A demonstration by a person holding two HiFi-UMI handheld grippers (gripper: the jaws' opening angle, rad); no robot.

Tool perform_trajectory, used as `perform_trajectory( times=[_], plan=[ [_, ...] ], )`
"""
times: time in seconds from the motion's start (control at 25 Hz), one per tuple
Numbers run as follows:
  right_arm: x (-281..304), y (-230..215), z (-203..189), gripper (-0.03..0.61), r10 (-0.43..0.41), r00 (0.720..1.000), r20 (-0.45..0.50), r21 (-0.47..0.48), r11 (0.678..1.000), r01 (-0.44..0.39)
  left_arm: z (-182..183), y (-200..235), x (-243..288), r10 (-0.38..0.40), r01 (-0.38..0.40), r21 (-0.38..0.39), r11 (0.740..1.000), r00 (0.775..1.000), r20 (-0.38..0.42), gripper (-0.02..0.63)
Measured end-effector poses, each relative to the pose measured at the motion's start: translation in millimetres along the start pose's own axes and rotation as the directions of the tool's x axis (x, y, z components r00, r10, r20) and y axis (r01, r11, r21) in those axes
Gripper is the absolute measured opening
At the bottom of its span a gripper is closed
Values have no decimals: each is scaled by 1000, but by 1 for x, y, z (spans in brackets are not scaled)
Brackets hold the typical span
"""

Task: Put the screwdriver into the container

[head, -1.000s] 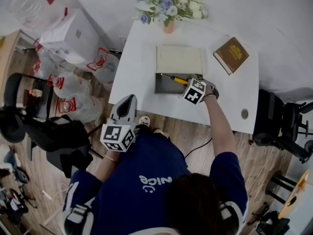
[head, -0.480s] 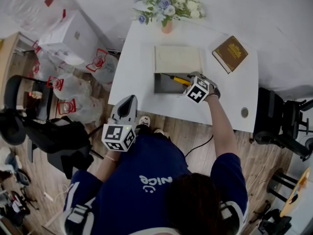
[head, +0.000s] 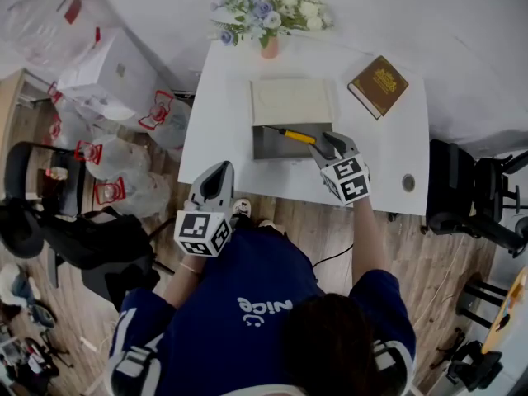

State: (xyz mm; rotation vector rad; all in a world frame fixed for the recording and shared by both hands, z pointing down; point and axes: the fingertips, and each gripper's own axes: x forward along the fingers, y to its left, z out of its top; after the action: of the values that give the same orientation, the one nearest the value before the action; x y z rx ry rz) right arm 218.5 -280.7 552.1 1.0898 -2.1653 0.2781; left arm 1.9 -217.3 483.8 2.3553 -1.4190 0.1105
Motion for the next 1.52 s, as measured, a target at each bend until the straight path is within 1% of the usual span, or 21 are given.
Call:
perform_trajectory(
  times=[0.12,0.24,0.36,0.44,0.56,0.6,0.68,0.92,1.08,1.28,1.36,1.52],
  plan=[
    [-23,4,4,196,-66,995,70,47,997,63,5,-6,5,-22,22,0,1000,1000,10,12],
    [-51,11,11,196,-147,977,153,123,984,129,7,-14,8,-46,46,0,999,999,20,12],
    [-76,26,10,196,-203,960,195,203,966,163,7,-25,9,-80,80,17,997,997,20,12],
    [-91,37,5,196,-242,946,217,256,949,184,5,-33,9,-103,103,24,994,995,14,12],
    [-112,52,-7,196,-310,919,245,365,907,209,0,-44,6,-135,135,33,990,991,1,12],
    [-117,55,-11,196,-332,910,247,386,896,222,-2,-48,6,-147,147,39,988,989,-3,12],
    [-125,61,-17,196,-359,901,243,391,887,247,-6,-57,5,-173,173,56,983,985,-16,12],
    [-138,81,-23,194,-385,889,247,385,881,275,-20,-82,-1,-236,240,111,964,971,-44,12],
    [-150,80,-22,138,-410,873,262,381,876,297,-16,-93,-4,-257,259,154,953,966,-37,12],
    [-159,76,-16,38,-437,854,284,381,868,318,-10,-96,-7,-266,264,183,947,964,-16,12],
    [-160,78,-13,21,-435,851,295,385,869,311,-9,-97,-8,-267,265,190,945,964,-14,12],
    [-161,81,-7,21,-429,848,311,381,874,303,-7,-97,-9,-264,260,202,944,964,-7,12]
  ],
)
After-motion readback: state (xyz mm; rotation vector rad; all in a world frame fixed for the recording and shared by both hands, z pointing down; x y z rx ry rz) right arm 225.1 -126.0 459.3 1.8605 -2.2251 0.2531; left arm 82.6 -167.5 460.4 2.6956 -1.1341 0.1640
